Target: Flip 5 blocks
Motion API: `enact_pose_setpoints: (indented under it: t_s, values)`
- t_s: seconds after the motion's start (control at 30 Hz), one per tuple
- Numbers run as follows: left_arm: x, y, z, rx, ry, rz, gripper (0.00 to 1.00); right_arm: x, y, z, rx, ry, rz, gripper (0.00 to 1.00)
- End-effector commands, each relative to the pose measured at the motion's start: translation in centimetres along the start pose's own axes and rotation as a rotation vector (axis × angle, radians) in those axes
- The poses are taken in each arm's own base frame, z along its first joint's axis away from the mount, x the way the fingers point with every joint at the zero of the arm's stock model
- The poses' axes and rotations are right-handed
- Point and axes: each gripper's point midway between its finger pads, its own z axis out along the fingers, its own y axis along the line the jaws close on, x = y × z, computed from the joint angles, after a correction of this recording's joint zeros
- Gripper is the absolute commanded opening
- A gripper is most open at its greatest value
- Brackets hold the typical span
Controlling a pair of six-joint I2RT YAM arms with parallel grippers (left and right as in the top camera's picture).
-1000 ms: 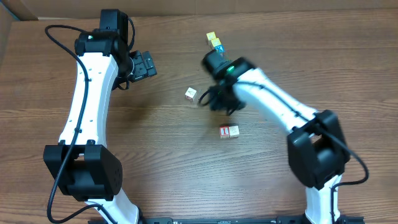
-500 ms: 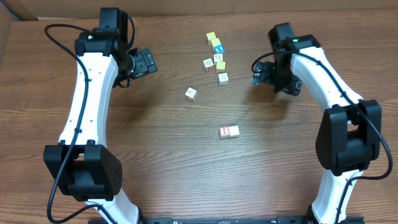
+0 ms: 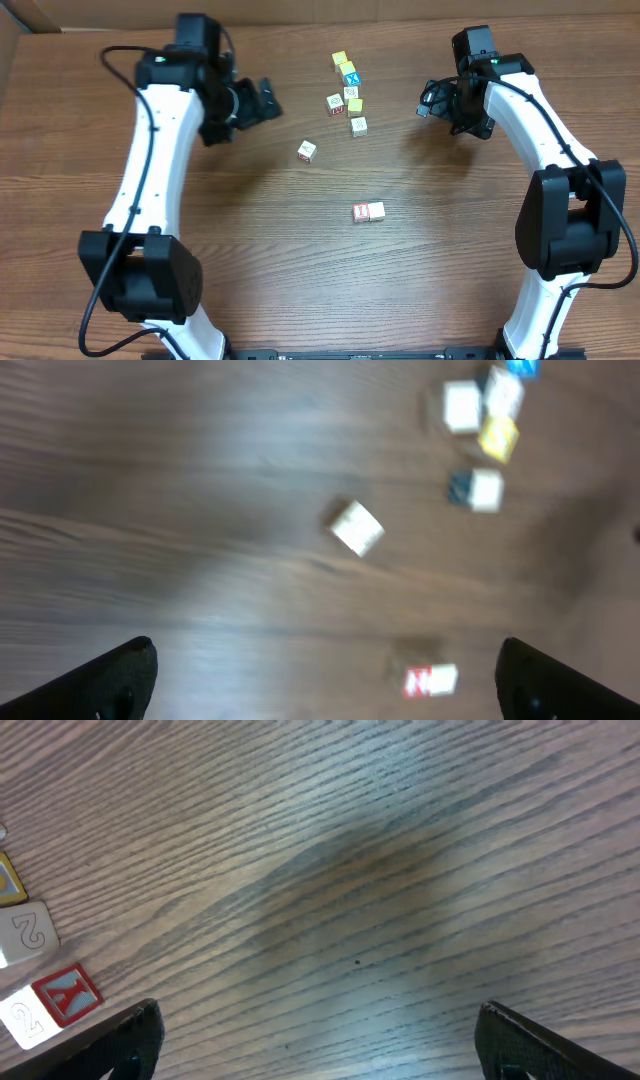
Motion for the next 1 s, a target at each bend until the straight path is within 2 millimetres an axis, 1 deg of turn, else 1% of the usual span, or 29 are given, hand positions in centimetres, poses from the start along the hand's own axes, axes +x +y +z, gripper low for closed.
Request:
enact_pose_setpoints:
  t_s: [0.0, 0.1, 0.2, 0.23, 0.27, 0.3, 0.37, 0.4, 0.43, 0.57, 0.73, 0.83, 0.87, 0.97]
  values:
    - [2.7, -3.6, 1.7, 0.048, 0.084, 0.068, 1.0, -0.5, 0.4, -0.4, -0.012, -0.019, -0.009, 1.0]
    - [4.1, -5.7, 2.2, 0.06, 0.099, 0.126, 1.0, -0.5, 0.4, -0.4, -0.012, -0.019, -0.009, 1.0]
    - [4.8, -7.1, 2.4, 0.074, 0.101, 0.163, 1.0, -0.5, 0.4, -0.4, -0.012, -0.019, -0.009, 1.0]
    - [4.9, -7.5, 2.5, 0.077, 0.095, 0.177, 0.98, -0.5, 0.4, -0.4, -0.012, -0.019, -0.009, 1.0]
    - [5.0, -7.8, 2.6, 0.075, 0.089, 0.188, 0.89, -0.5, 0.4, -0.4, -0.012, -0.019, -0.008, 1.0]
    - [5.1, -8.0, 2.7, 0.067, 0.085, 0.197, 0.77, -0.5, 0.4, -0.4, -0.012, -0.019, -0.009, 1.0]
    - [5.5, -8.4, 2.8, 0.067, 0.085, 0.214, 0.42, -0.5, 0.4, -0.4, -0.012, -0.019, -0.009, 1.0]
    - [5.5, -8.6, 2.8, 0.067, 0.085, 0.217, 0.17, -0.5, 0.4, -0.4, -0.012, -0.019, -0.008, 1.0]
    - [5.5, -8.6, 2.8, 0.068, 0.083, 0.218, 0.04, -0.5, 0.4, -0.4, -0.012, -0.019, -0.009, 1.0]
    - [4.6, -8.6, 2.1, 0.048, 0.042, 0.223, 0.04, -0.5, 0.4, -0.4, -0.012, -0.019, -0.008, 1.0]
    - [1.5, -8.6, -0.5, -0.031, -0.106, 0.238, 0.04, -0.5, 0.4, -0.4, -0.012, -0.019, -0.009, 1.0]
    - [-0.2, -8.5, -0.9, -0.079, -0.197, 0.248, 0.04, -0.5, 0.4, -0.4, -0.012, -0.019, -0.008, 1.0]
    - [-0.5, -8.6, -0.8, -0.085, -0.214, 0.251, 0.07, -0.5, 0.4, -0.4, -0.012, -0.019, -0.009, 1.0]
    - [-0.6, -9.3, 0.1, -0.081, -0.221, 0.265, 0.23, -0.5, 0.4, -0.4, -0.012, -0.019, -0.008, 1.0]
